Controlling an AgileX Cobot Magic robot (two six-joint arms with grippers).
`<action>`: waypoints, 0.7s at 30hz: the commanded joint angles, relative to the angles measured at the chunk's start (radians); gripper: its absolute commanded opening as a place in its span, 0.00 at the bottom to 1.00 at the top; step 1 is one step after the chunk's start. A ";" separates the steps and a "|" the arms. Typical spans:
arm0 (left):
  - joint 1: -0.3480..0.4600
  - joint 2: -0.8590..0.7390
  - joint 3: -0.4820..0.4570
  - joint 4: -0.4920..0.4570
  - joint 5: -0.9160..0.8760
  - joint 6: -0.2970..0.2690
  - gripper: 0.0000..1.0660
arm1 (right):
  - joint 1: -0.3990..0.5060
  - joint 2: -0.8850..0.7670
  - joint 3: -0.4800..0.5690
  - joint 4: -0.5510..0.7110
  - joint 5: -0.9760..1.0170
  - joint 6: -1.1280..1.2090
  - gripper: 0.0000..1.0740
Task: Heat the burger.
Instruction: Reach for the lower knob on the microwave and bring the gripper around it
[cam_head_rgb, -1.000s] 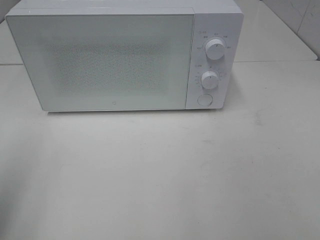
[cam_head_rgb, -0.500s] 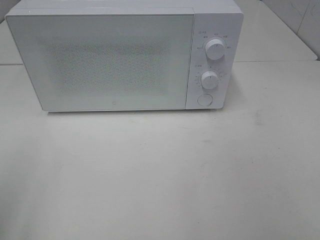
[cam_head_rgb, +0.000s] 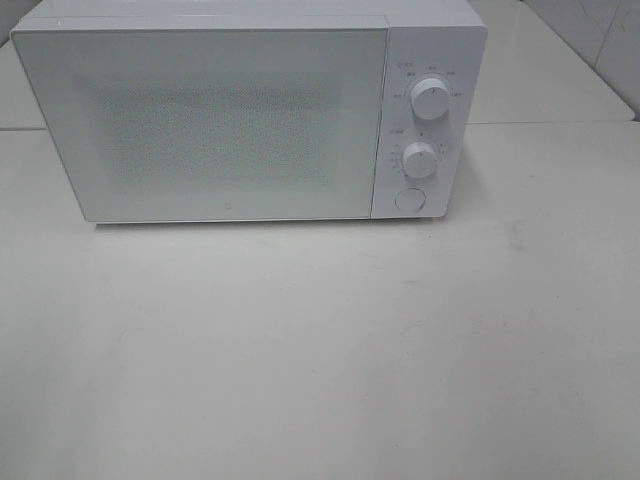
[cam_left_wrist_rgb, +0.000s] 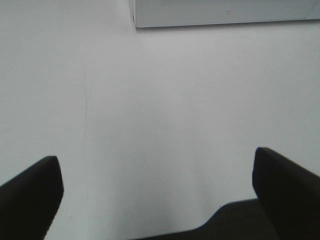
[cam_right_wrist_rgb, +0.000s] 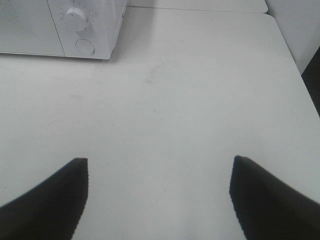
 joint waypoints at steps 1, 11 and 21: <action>0.004 -0.054 0.003 -0.014 -0.007 -0.007 0.91 | -0.005 -0.026 0.000 -0.008 -0.011 0.008 0.71; 0.004 -0.205 0.003 -0.015 -0.007 -0.007 0.91 | -0.005 -0.026 0.000 -0.008 -0.011 0.008 0.71; 0.081 -0.250 0.003 -0.010 -0.007 -0.007 0.91 | -0.005 -0.026 0.000 -0.008 -0.011 0.008 0.71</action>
